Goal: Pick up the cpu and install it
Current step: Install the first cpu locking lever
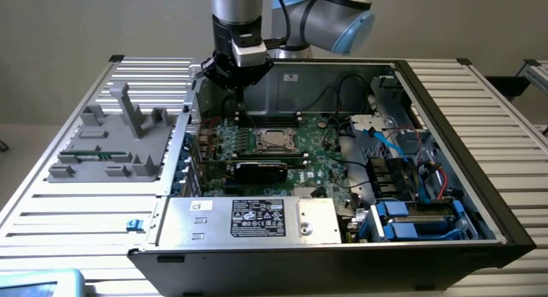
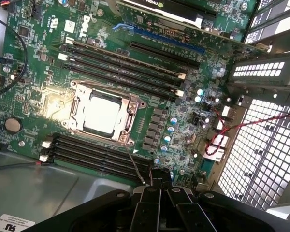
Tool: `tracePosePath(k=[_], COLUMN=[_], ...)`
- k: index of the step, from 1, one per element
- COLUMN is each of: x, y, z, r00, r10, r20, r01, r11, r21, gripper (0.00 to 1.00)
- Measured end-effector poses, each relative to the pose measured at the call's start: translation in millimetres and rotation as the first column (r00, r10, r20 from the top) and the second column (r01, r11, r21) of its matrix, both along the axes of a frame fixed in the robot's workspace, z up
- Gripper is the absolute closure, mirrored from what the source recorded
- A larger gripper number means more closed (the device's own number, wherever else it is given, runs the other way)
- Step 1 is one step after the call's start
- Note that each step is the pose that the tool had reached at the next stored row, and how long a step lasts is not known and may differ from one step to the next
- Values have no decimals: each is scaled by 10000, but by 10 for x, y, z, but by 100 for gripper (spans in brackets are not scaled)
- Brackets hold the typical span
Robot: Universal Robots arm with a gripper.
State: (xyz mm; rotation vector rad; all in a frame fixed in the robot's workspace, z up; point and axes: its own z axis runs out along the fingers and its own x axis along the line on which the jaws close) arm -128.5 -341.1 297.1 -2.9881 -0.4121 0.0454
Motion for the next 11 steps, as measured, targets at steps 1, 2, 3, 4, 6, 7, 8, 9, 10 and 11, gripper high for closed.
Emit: tracePosePath(k=[1,2,3,4,6,7,8,9,10,11], x=[0,0,0,0,0,0,0,0,0,0], y=[0,-1,-1,-1,-2,-4,-7,-11,-14,-16], z=[0,1,0,0,-2,-6,-11,-18,-25,-34], r00=[10000,10000,10000,10000,10000,10000,10000,10000,10000,10000], r10=[0,1,1,1,1,3,1,1,1,0], r20=[0,-1,0,0,1,-1,-7,-16,-29,-38], r01=[0,-1,-1,-1,-1,-3,-1,0,0,1], r11=[10000,10000,10000,10000,10000,10000,9999,9998,9997,9996], r21=[1,0,1,3,32,63,115,184,231,266], gripper=[89,89,89,89,89,89,89,89,89,89])
